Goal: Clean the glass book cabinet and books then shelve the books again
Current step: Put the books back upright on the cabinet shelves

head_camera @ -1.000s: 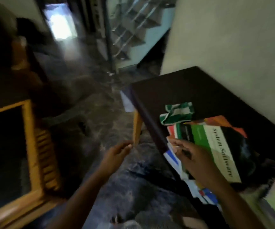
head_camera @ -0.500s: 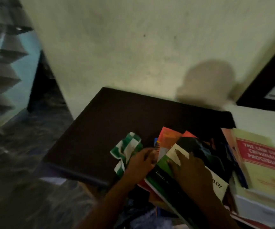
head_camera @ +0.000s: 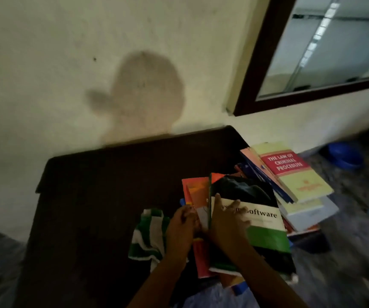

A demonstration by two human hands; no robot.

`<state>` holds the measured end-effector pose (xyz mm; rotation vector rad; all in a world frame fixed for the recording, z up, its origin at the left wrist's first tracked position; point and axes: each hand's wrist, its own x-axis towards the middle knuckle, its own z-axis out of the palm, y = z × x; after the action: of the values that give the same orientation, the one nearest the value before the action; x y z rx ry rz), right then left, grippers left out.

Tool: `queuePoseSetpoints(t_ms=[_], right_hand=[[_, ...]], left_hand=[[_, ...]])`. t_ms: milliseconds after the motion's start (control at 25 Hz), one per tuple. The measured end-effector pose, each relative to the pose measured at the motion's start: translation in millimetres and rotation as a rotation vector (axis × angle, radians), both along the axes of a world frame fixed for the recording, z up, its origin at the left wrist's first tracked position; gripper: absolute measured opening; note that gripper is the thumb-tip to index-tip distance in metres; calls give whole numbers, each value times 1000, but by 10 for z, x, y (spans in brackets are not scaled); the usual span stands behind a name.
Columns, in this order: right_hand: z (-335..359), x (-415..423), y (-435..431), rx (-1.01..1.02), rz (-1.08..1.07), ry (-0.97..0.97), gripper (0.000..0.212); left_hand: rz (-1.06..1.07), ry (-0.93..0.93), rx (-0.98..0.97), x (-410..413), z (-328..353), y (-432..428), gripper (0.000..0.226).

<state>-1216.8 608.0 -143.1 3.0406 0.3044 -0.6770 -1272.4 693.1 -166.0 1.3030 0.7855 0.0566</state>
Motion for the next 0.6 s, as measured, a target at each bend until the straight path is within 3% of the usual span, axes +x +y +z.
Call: queuePoseSetpoints(t_ms=[120,240,400,600], right_hand=[[-15,-36,100,-40,-82,-65,89],[21,-90,148,-63,-95,-107,93],[91,-135,11,49,-169,-105,97],[7,-376,-206,25,-250,-140,92]], left_hand=[[-83,-13,-205,98,57,70,17],[-73,107,-396,211,245,183,20],[-148,155,-411,278,376,263,17],[-205,172,-455,332,440,242,15]])
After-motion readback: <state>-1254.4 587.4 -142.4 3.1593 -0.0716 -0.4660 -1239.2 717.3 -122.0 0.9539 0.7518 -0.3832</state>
